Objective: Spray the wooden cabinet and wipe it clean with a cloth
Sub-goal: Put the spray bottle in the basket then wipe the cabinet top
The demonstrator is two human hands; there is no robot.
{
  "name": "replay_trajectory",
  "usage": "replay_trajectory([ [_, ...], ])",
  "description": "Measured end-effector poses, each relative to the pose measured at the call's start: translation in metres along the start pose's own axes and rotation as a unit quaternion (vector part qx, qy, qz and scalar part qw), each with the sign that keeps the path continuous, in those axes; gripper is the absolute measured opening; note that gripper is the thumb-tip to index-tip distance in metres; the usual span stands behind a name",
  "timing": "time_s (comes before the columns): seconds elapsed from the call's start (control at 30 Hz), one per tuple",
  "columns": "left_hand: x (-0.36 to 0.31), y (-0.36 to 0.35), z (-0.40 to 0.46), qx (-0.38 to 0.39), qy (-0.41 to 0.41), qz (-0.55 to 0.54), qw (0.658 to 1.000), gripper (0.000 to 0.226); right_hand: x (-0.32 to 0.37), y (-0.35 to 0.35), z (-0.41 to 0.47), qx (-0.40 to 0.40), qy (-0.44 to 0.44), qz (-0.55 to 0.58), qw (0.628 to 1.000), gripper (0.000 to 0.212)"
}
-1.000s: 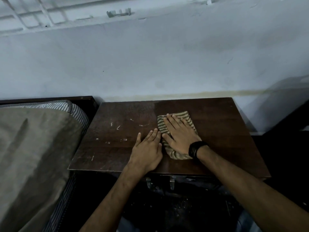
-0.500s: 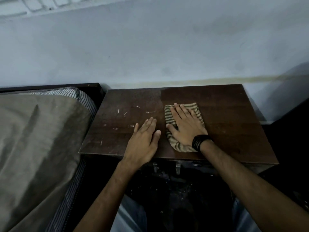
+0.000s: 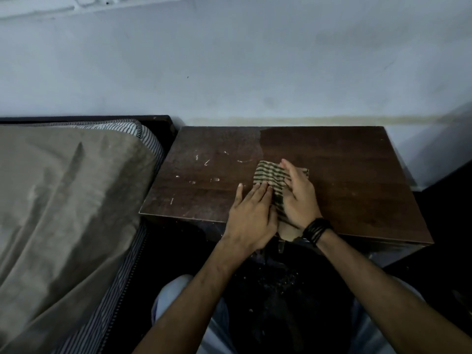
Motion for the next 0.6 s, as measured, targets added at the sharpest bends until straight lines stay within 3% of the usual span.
replay_trajectory([
  [0.1,-0.005,0.007,0.018,-0.018,0.004,-0.016,1.000,0.050,0.008,-0.007,-0.003,0.017,0.018,-0.151,0.988,0.067],
  [0.23,-0.009,-0.012,0.009,0.048,-0.061,-0.033,0.996,0.074,0.011,-0.006,-0.016,0.107,0.081,-0.320,0.938,0.058],
  [0.6,0.003,-0.020,-0.055,-0.011,-0.059,0.058,0.997,0.061,0.008,-0.020,-0.078,0.127,0.143,-0.445,0.875,0.067],
])
Point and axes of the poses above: each hand's wrist, its own z-axis towards the middle knuckle, its own y-axis out of the back of the hand, x = y × z, the point moved 6 cm from there along z, towards the middle knuckle, and after that the axes turned 1 degree about z, right-handed, at the moved point
